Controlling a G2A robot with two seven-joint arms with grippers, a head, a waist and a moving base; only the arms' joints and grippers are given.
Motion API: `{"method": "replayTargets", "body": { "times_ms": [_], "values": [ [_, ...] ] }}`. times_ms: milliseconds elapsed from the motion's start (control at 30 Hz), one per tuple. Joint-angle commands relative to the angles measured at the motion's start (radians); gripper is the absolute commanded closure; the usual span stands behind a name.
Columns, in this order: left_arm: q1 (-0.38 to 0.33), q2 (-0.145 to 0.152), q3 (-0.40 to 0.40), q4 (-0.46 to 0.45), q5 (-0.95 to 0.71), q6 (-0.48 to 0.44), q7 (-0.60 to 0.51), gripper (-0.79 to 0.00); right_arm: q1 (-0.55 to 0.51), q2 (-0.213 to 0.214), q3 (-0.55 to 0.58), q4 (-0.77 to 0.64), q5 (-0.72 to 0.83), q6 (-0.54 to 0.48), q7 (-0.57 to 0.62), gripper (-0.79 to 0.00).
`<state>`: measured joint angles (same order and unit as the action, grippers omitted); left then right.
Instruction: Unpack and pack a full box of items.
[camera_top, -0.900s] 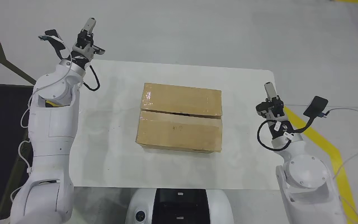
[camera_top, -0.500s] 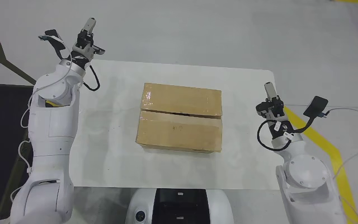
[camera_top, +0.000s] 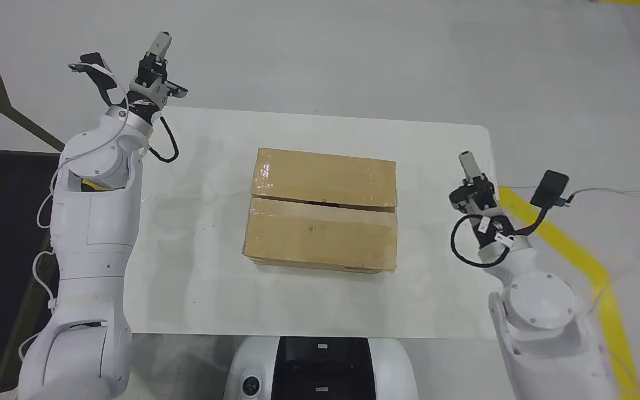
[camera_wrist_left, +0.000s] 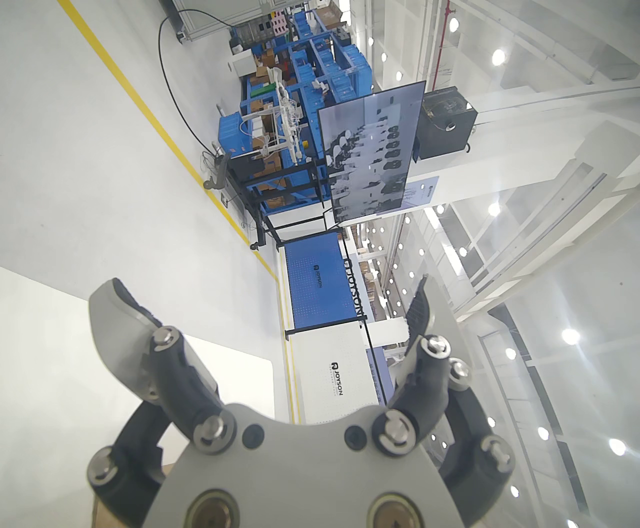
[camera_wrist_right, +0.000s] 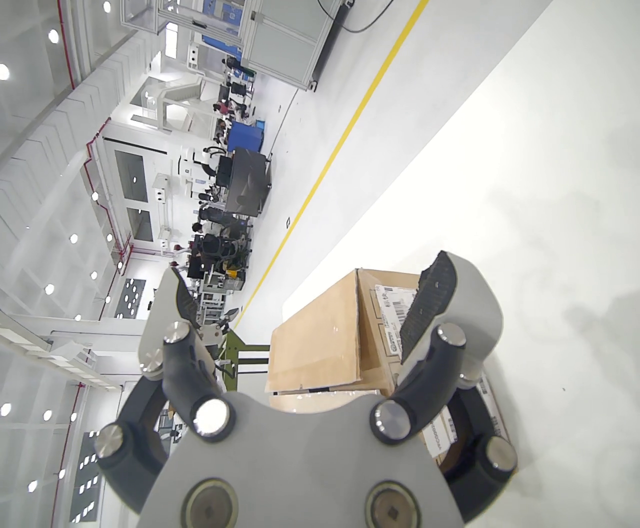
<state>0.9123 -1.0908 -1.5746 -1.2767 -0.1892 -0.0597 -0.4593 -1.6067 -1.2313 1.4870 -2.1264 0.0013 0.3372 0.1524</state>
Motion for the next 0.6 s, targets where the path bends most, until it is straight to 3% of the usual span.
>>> {"method": "replayTargets", "body": {
  "times_ms": [0, 367, 567],
  "values": [
    [0.000, 0.000, 0.000, 0.000, 0.000, 0.000, 0.000, -0.785, 0.017, 0.000, 0.003, 0.034, 0.031, -0.016, 0.039, -0.785],
    [0.000, 0.000, 0.000, 0.000, 0.000, 0.000, 0.000, -0.785, 0.104, 0.000, -0.042, 0.140, 0.075, -0.012, 0.166, -0.785],
    [0.000, 0.000, 0.000, 0.000, 0.000, 0.000, 0.000, -0.785, 0.127, 0.008, -0.053, 0.164, 0.082, -0.012, 0.297, -0.785]
  ]
}}
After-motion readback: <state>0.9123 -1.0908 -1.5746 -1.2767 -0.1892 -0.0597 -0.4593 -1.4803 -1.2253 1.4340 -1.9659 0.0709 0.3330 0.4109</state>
